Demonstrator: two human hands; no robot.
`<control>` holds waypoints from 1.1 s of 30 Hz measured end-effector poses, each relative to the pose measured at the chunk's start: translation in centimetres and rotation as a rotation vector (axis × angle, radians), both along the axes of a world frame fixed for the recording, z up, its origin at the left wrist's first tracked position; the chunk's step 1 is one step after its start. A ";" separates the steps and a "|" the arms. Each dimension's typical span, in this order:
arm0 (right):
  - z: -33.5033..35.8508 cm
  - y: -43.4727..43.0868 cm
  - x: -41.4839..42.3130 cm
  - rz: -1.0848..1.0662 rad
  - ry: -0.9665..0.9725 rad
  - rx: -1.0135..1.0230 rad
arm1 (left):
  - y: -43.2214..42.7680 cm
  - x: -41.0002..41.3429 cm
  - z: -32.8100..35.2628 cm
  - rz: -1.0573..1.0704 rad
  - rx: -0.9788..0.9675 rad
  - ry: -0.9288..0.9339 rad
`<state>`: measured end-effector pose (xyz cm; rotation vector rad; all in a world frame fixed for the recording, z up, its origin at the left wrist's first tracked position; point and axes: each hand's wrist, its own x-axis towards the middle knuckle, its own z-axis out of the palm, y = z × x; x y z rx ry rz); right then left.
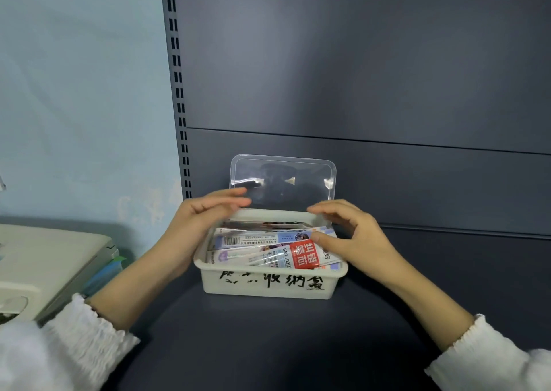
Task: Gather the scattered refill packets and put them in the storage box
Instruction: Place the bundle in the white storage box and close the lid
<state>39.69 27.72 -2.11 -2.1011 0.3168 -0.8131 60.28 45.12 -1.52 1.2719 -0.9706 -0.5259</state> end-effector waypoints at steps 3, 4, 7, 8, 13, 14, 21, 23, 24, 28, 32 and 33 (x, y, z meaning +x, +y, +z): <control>-0.2 -0.2 0.1 0.036 0.037 0.035 | -0.4 -0.3 -0.4 0.029 -0.019 0.129; -0.2 -0.2 0.0 0.045 0.040 0.027 | -0.5 -0.4 -0.4 0.024 -0.016 0.162; 0.1 -0.6 -0.2 0.095 0.067 0.047 | -0.8 -0.5 0.2 0.038 -0.008 0.241; 0.3 -0.7 -0.3 0.100 0.054 0.086 | -1.0 -0.3 0.3 0.079 -0.002 0.269; 1.3 -2.6 0.7 -0.194 -0.215 0.369 | -2.5 1.4 0.5 0.275 0.189 0.434; 1.1 -3.0 1.1 -0.256 -0.180 0.419 | -2.4 1.5 0.4 0.230 0.270 0.456; -1.8 -3.4 2.4 -0.007 0.080 0.666 | -3.7 2.7 -0.5 0.146 0.250 0.399; -1.4 -3.0 2.4 0.009 0.051 0.625 | -3.6 2.2 0.1 0.181 0.225 0.331; -1.1 -2.6 2.4 0.003 0.027 0.600 | -2.9 0.8 1.1 0.171 0.263 0.359; -0.5 -1.4 2.1 -0.047 -0.091 0.485 | -2.8 0.0 0.7 0.039 0.043 0.547; -0.6 -0.4 2.0 -0.057 -0.140 0.406 | -2.9 -0.4 0.6 0.044 -0.054 0.524; -0.8 -0.2 2.0 -0.048 -0.141 0.387 | -2.8 -0.5 0.5 0.029 -0.071 0.532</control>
